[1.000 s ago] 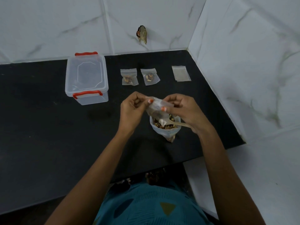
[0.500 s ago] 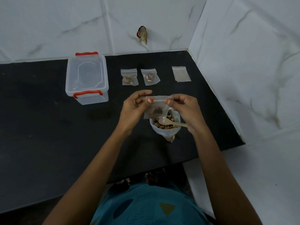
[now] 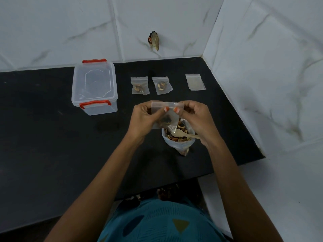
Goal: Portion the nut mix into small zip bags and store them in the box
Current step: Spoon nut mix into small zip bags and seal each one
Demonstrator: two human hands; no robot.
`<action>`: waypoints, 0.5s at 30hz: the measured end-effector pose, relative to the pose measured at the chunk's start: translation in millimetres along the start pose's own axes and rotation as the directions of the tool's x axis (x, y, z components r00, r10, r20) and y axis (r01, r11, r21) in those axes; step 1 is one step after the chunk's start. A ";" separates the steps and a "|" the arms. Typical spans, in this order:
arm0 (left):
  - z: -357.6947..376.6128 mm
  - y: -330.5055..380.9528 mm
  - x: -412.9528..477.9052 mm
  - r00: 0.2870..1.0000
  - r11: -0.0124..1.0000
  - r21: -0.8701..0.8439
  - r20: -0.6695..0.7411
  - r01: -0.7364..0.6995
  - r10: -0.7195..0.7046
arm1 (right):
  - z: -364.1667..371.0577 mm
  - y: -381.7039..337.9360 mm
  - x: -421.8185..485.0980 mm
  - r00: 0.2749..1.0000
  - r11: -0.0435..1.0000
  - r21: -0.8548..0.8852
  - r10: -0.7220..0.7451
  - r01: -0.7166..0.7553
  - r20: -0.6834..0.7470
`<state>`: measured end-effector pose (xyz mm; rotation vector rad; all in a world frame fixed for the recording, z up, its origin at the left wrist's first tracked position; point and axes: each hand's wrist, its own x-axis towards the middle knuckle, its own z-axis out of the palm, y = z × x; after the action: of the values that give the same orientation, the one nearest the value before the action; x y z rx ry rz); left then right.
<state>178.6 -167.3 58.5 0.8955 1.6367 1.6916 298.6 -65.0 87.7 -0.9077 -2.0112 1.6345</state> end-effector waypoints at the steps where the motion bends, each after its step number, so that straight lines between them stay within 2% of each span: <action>1: -0.4 -0.3 0.5 1.000 1.000 -0.015 -0.002 0.012 -0.012 | 0.1 -0.4 0.0 1.000 1.000 0.016 0.000 0.000 0.004; 8: -1.5 0.4 0.9 0.998 0.998 -0.022 0.021 0.066 -0.066 | 3.0 -0.4 4.0 0.999 0.999 -0.029 -0.022 0.021 -0.034; 15: 0.8 11.4 -0.9 0.993 0.988 -0.138 0.103 0.072 -0.058 | 6.5 1.0 10.2 0.994 0.981 -0.174 -0.097 0.087 -0.052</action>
<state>180.1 -168.0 69.9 0.8342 1.4459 1.6686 287.3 -62.5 84.2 -0.8973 -2.1440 1.3852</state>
